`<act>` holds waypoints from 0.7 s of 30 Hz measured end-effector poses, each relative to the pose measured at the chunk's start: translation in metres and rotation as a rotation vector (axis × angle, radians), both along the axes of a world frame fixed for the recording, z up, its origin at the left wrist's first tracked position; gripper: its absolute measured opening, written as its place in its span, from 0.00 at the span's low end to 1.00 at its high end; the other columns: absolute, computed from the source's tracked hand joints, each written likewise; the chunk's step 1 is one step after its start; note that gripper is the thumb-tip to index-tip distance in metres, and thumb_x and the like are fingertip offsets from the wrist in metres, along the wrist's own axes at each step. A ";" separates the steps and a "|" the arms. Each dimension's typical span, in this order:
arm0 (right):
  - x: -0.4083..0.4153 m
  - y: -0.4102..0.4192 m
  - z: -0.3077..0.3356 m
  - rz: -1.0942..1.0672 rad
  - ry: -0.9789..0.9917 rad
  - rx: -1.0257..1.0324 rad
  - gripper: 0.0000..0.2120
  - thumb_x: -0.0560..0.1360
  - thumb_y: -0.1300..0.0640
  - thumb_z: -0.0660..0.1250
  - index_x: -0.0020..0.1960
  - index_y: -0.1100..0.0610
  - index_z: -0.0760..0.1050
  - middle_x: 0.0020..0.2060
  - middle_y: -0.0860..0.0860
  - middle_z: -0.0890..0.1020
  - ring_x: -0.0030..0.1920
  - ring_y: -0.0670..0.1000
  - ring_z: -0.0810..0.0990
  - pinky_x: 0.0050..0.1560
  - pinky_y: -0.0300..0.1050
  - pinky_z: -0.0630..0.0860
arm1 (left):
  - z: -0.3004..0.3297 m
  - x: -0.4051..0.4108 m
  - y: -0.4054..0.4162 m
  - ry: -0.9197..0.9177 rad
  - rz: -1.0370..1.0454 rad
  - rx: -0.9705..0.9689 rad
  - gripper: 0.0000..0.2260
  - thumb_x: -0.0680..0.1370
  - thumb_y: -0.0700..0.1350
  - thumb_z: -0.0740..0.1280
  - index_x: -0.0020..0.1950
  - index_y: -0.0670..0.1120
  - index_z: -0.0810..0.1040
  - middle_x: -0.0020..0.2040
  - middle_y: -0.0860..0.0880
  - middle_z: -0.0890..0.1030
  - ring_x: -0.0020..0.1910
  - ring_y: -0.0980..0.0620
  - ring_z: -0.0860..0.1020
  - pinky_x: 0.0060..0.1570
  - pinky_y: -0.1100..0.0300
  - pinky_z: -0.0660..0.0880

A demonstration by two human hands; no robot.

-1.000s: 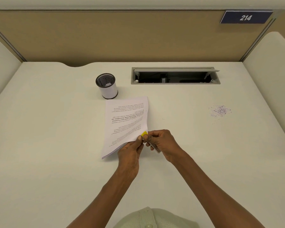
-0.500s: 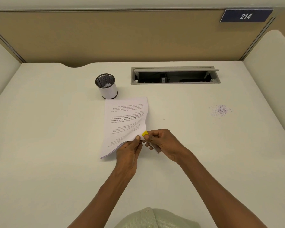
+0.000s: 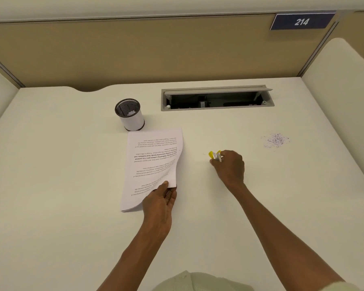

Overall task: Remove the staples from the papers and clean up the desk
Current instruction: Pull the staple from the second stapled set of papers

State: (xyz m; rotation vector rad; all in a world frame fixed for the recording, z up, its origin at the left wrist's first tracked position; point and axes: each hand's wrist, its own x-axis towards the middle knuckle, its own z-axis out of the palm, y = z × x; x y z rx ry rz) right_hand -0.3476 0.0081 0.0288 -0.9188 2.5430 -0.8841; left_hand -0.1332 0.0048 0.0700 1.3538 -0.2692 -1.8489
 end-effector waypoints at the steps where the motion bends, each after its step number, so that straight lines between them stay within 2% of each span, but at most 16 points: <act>1: -0.006 -0.008 -0.003 0.006 0.053 0.016 0.13 0.71 0.52 0.72 0.46 0.62 0.80 0.43 0.58 0.83 0.47 0.61 0.80 0.46 0.49 0.75 | 0.001 0.001 0.000 -0.005 -0.009 -0.008 0.13 0.79 0.34 0.67 0.62 0.43 0.78 0.55 0.44 0.82 0.47 0.49 0.82 0.43 0.60 0.81; 4: -0.020 -0.030 -0.013 0.048 0.152 0.072 0.14 0.74 0.52 0.68 0.45 0.64 0.76 0.43 0.61 0.80 0.47 0.62 0.78 0.41 0.46 0.66 | 0.006 0.005 0.001 -0.032 -0.054 -0.016 0.08 0.79 0.35 0.68 0.56 0.45 0.80 0.50 0.45 0.83 0.46 0.49 0.83 0.46 0.58 0.80; 6: -0.027 -0.042 -0.017 0.054 0.145 0.071 0.13 0.76 0.53 0.68 0.46 0.65 0.75 0.45 0.62 0.79 0.48 0.62 0.77 0.41 0.45 0.62 | 0.007 0.007 0.002 -0.045 -0.072 -0.010 0.05 0.79 0.36 0.68 0.52 0.44 0.81 0.47 0.46 0.84 0.46 0.49 0.82 0.49 0.57 0.78; 9: -0.033 -0.055 -0.022 0.057 0.133 0.072 0.13 0.77 0.53 0.66 0.48 0.66 0.75 0.47 0.62 0.79 0.50 0.62 0.77 0.44 0.47 0.64 | 0.007 0.010 0.002 -0.070 -0.092 -0.023 0.01 0.78 0.38 0.69 0.48 0.42 0.80 0.44 0.47 0.85 0.45 0.50 0.83 0.50 0.57 0.78; 13: -0.039 -0.066 -0.023 0.059 0.083 0.107 0.14 0.76 0.54 0.69 0.50 0.66 0.74 0.50 0.63 0.78 0.52 0.62 0.76 0.46 0.47 0.64 | 0.008 0.010 -0.001 -0.154 -0.086 -0.095 0.06 0.78 0.39 0.70 0.42 0.41 0.77 0.41 0.48 0.85 0.44 0.51 0.83 0.49 0.58 0.79; 16: -0.034 -0.068 -0.015 0.039 0.070 0.147 0.19 0.75 0.50 0.70 0.54 0.66 0.73 0.53 0.62 0.75 0.56 0.62 0.73 0.50 0.50 0.69 | 0.011 0.013 -0.004 -0.191 -0.095 -0.177 0.04 0.78 0.39 0.70 0.45 0.41 0.80 0.46 0.46 0.85 0.46 0.50 0.84 0.50 0.57 0.79; 18: -0.027 -0.065 -0.006 0.061 0.178 0.124 0.22 0.74 0.50 0.70 0.60 0.65 0.71 0.57 0.61 0.73 0.59 0.61 0.71 0.50 0.51 0.72 | 0.015 0.015 -0.006 -0.215 -0.102 -0.242 0.04 0.79 0.40 0.70 0.50 0.41 0.82 0.48 0.46 0.85 0.47 0.51 0.84 0.51 0.56 0.79; 21: -0.002 -0.059 0.009 0.357 0.250 -0.038 0.35 0.71 0.55 0.72 0.74 0.58 0.63 0.68 0.58 0.67 0.66 0.59 0.65 0.59 0.53 0.72 | 0.022 0.019 -0.014 -0.254 -0.102 -0.343 0.07 0.79 0.41 0.69 0.55 0.41 0.82 0.48 0.46 0.85 0.47 0.52 0.83 0.48 0.59 0.80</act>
